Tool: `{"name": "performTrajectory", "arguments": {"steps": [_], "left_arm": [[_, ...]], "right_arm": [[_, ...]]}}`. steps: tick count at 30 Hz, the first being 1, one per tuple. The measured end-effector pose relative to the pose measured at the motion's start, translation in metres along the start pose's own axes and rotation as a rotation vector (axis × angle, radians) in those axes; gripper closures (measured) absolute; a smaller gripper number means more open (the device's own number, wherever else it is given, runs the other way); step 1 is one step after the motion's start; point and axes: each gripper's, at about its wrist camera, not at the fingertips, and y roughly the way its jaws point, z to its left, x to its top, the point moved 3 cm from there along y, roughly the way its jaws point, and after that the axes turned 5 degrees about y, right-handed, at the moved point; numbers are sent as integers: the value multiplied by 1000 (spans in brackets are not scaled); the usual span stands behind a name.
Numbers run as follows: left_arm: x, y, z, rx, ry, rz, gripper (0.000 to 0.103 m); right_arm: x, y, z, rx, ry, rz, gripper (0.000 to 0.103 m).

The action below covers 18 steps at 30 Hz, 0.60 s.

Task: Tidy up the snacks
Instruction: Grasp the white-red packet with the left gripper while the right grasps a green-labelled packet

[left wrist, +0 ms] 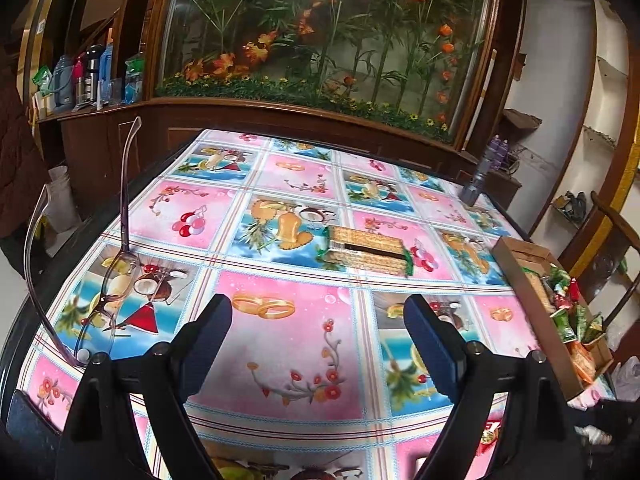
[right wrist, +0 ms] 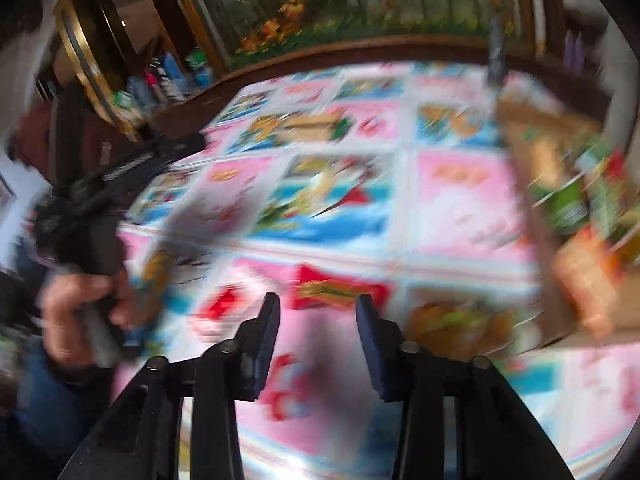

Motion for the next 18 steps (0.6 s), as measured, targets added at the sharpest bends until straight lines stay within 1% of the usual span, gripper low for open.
{"name": "performTrajectory", "arguments": {"steps": [2,5,6,7,8,10,12,15,16,18], "left_arm": [[2,-6,1,-35,-13,-12,16],[3,-15,2,-67,-38,-22,16],[2,-17,1,-76,-37,-20,17],[2,-22,-2,-87,-27,-19,20],[1,-26,-4,-90,-20,-20,21],[-3,-36,-10,-112,4,-15,21],[-10,-45,-15,-146,34,9,21],[-28,-55,-21,-189,75,65,21],[-35,-58,-23,-206,85,94,24],[-46,-62,-25,-214,104,125,31]], "right_arm": [[0,-10,-19,-42,62,-5,69],[-6,-25,-50,-68,174,-23,69],[-11,-28,-66,-49,253,-21,69],[-13,-26,-75,-33,294,-11,69],[-17,-24,-84,-28,335,-5,69],[-19,-22,-87,-50,347,-5,69],[-19,-16,-87,-62,344,3,69],[-16,-5,-83,-127,290,12,69],[-15,0,-81,-125,278,20,69],[-15,7,-80,-113,278,34,70]]}}
